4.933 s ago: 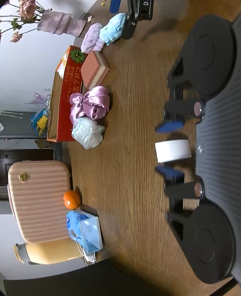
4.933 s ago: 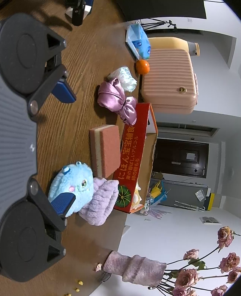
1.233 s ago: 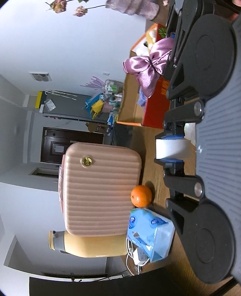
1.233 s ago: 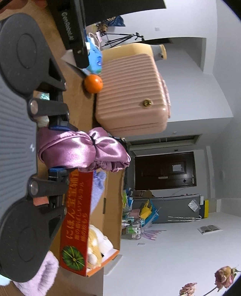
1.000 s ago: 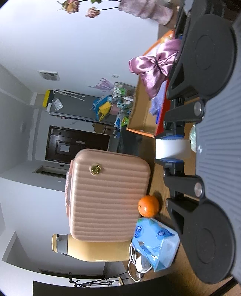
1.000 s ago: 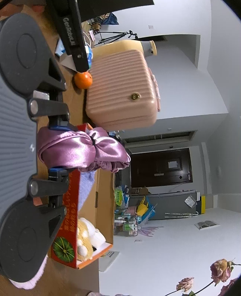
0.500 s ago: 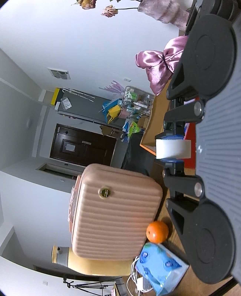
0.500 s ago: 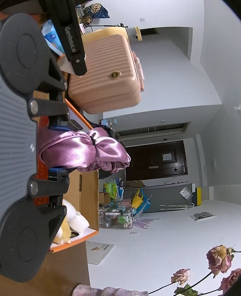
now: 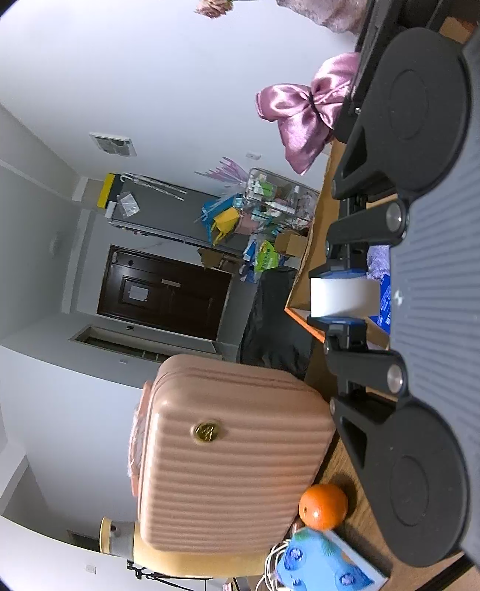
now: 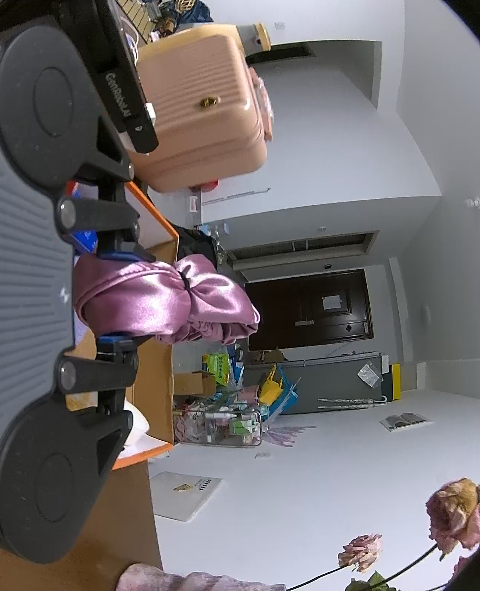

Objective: Organize soft objects
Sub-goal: 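Lift the pink pouch with the right tool while the left tool carries the white piece over the box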

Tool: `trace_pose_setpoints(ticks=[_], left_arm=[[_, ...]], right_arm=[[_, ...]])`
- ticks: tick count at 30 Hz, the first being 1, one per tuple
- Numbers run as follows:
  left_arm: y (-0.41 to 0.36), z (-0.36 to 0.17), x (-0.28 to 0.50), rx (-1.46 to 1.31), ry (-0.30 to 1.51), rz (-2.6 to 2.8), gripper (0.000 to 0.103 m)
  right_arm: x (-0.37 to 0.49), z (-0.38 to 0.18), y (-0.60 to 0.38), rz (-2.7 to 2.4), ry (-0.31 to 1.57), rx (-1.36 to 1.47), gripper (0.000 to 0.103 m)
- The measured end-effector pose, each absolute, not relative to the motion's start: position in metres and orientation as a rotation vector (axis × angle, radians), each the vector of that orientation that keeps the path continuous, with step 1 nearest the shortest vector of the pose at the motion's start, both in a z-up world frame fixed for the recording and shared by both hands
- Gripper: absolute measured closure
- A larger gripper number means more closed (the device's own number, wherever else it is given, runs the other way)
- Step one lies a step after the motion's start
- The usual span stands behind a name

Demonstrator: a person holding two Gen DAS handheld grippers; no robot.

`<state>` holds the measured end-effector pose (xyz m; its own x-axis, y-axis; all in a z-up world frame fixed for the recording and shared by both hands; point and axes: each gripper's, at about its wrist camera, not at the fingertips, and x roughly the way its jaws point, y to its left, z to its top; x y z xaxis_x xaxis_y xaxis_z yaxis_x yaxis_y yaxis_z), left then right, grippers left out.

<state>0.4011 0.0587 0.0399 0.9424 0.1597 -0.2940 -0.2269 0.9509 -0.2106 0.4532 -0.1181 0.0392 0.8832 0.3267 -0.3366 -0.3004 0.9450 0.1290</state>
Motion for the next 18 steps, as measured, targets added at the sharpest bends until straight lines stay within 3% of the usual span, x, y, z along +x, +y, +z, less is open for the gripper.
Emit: trace_pose_setpoints(ticks=[18], left_arm=[[0.050,0.010,0.479,-0.209,0.368,0.238,0.084]], right_arm=[[0.501,0.005,-0.115,0.289,0.435,0.040,0.070]])
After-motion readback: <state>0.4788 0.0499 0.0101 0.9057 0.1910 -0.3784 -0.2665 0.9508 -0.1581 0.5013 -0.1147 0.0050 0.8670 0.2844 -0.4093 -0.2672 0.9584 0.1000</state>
